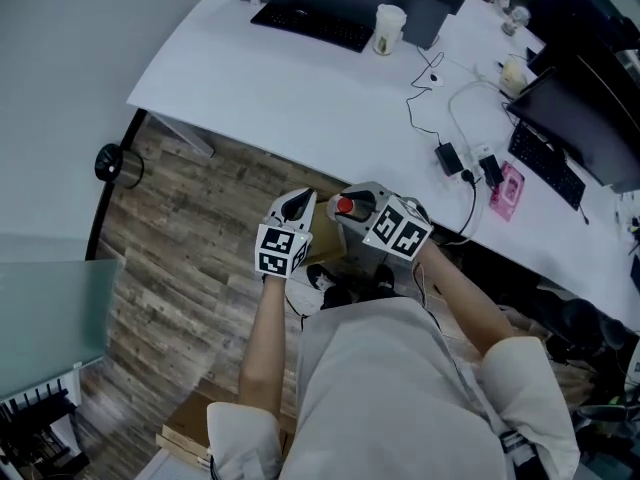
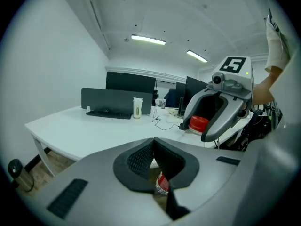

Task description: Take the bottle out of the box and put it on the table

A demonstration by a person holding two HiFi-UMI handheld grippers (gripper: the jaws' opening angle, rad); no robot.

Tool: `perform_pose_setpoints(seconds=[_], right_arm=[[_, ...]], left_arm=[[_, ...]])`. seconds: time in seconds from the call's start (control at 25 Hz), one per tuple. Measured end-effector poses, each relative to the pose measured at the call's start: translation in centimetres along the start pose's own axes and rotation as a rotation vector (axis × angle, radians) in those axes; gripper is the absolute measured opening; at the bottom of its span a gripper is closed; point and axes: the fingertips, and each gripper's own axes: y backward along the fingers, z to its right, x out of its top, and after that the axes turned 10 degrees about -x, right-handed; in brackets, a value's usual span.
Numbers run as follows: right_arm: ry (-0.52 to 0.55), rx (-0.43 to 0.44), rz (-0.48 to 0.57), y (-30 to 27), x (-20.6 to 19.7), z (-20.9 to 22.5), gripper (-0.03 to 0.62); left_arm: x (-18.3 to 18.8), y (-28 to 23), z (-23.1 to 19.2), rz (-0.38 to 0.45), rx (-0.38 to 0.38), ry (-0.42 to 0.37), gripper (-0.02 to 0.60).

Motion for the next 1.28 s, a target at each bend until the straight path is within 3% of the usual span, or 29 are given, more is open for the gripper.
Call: perform_pose_setpoints(seconds=[0.32, 0.68, 1.04, 1.28], right_arm=[[-0.088, -0.094, 0.125, 2.9, 5.1, 7.4, 0.183], [-0.215, -0.235, 0.135, 2.2, 5.3, 15.0, 0.183], [-0.276, -0.307, 0.019, -1.7, 1.4, 18.5, 0.183], [-0.323, -0.314, 0.004, -2.5, 0.2, 19.4, 0.184]], left_arm=[[5.6, -4.6, -0.7, 0.036, -0.085, -0.076, 0.014], [8.8, -7.5, -2.6, 0.04, -0.131, -0.091, 0.014], [5.5, -5.5, -5.3, 0.014, -0.081, -0.017, 0.014], [2.6, -3.5, -6.7, 0.008, -0.017, 0.061, 0.014]])
